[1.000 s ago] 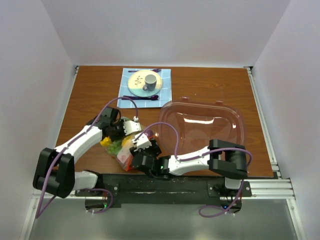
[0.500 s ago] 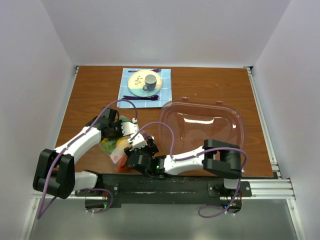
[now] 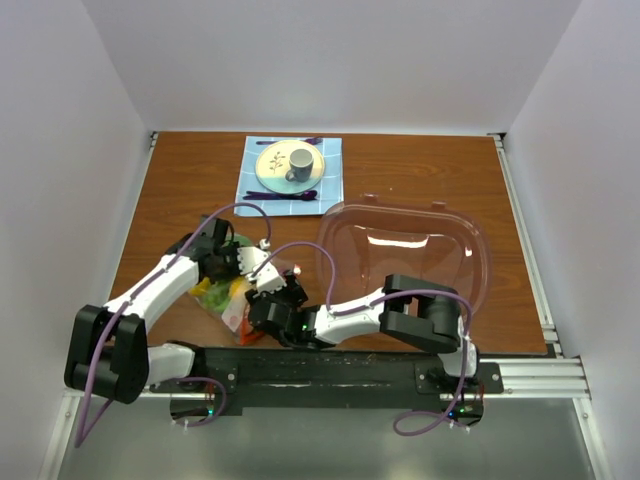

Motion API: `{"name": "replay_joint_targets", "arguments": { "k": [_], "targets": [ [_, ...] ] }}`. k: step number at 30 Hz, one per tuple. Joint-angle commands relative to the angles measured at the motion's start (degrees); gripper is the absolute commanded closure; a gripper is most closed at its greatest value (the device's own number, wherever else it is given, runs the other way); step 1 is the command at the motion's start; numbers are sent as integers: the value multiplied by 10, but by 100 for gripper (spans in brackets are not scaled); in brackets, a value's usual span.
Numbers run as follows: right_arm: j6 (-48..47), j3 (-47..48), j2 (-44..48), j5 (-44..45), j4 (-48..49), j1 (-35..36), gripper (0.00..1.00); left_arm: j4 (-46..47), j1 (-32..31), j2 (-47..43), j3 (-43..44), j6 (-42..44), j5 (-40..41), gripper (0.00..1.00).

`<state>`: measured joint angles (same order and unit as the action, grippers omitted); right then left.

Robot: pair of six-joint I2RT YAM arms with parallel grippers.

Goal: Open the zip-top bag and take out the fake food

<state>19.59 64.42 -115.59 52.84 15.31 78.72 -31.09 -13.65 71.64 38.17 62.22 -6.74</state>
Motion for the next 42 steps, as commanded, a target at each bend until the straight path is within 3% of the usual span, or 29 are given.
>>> {"name": "replay_joint_targets", "arguments": {
  "k": [1,3,4,7,8,12,15,17,21,23,27,29,34,38,41,42],
  "targets": [
    [-3,33,-17,-48,67,-15,46,-111,-3,9,-17,21,-16,74],
    [-1,27,-14,-66,78,-15,57,-110,-3,10,-18,20,-16,74],
    [-3,24,-11,-83,80,-15,69,-106,-3,9,-20,18,-16,74],
    [-7,6,11,-101,82,-10,89,-90,-3,10,-28,12,-13,74],
    [-7,-1,20,-102,82,-8,100,-83,-3,11,-30,6,-11,74],
    [0,-56,94,-121,71,13,100,-42,11,30,-27,-27,6,76],
    [16,-112,170,-169,54,22,100,-13,62,54,12,-63,-17,81],
    [35,-153,227,-205,36,21,100,-32,106,70,67,-89,-47,83],
    [54,-201,311,-230,-11,21,100,-70,129,76,120,-113,-99,84],
    [65,-205,359,-196,-70,22,100,-99,129,66,139,-119,-116,84],
    [77,-188,431,-49,-173,7,100,-170,129,41,185,-133,-177,84],
    [72,-179,460,-34,-208,-27,100,-215,129,34,211,-133,-199,85],
    [87,-149,469,16,-280,-117,100,-264,129,17,237,-135,-231,87],
    [124,-119,411,52,-394,-181,100,-232,129,-3,201,-142,-172,94],
    [152,-116,367,46,-423,-197,100,-214,129,-8,181,-144,-141,99],
    [156,-118,361,43,-422,-198,87,-214,129,-9,182,-145,-140,100]
  ]
}}
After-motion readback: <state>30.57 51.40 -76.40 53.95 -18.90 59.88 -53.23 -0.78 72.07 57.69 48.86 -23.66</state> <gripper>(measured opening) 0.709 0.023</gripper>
